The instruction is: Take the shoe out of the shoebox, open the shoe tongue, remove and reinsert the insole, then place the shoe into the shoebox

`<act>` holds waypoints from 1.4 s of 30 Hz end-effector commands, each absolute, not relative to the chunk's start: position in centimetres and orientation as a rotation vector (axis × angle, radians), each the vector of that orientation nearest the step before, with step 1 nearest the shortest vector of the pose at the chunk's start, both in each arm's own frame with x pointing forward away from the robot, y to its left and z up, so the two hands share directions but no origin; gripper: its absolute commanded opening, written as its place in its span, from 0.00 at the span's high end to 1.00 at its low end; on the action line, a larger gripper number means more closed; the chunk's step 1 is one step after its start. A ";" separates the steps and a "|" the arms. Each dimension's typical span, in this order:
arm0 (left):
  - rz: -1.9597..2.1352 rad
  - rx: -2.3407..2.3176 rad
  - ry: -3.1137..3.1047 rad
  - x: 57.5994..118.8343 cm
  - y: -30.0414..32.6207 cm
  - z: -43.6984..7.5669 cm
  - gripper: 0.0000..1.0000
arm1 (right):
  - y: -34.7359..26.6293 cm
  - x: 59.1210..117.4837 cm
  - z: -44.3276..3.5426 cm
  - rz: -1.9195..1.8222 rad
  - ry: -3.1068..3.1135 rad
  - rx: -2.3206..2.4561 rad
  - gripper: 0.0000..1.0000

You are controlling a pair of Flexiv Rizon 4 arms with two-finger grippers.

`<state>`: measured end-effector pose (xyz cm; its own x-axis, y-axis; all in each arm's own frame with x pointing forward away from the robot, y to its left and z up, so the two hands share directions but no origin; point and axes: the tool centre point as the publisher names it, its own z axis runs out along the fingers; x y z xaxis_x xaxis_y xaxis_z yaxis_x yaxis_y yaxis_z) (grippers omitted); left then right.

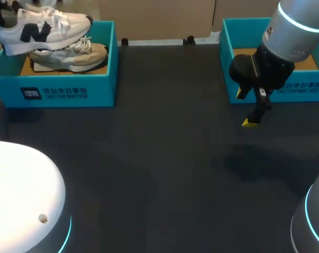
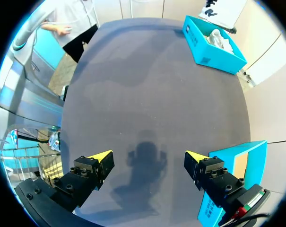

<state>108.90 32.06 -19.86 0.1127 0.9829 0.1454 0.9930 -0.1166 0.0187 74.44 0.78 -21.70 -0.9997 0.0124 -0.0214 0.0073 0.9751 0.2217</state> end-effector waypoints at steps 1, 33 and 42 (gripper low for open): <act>-0.214 -2.259 -2.061 108.9 32.6 -18.6 1.00 | 0.8 74.5 -21.8 0.346 3.101 0.016 0.00; -0.266 -2.218 -2.068 103.8 31.2 -16.4 1.00 | 0.8 74.5 -21.8 0.346 3.101 0.016 0.00; -0.208 -2.202 -2.078 100.6 28.9 -15.6 1.00 | 0.8 74.5 -21.8 0.346 3.101 0.016 0.00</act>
<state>102.26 29.48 -16.11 0.0582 0.9855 0.1593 0.9983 -0.0568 -0.0128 74.44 0.78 -21.70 -0.9997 0.0123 -0.0214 0.0073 0.9751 0.2217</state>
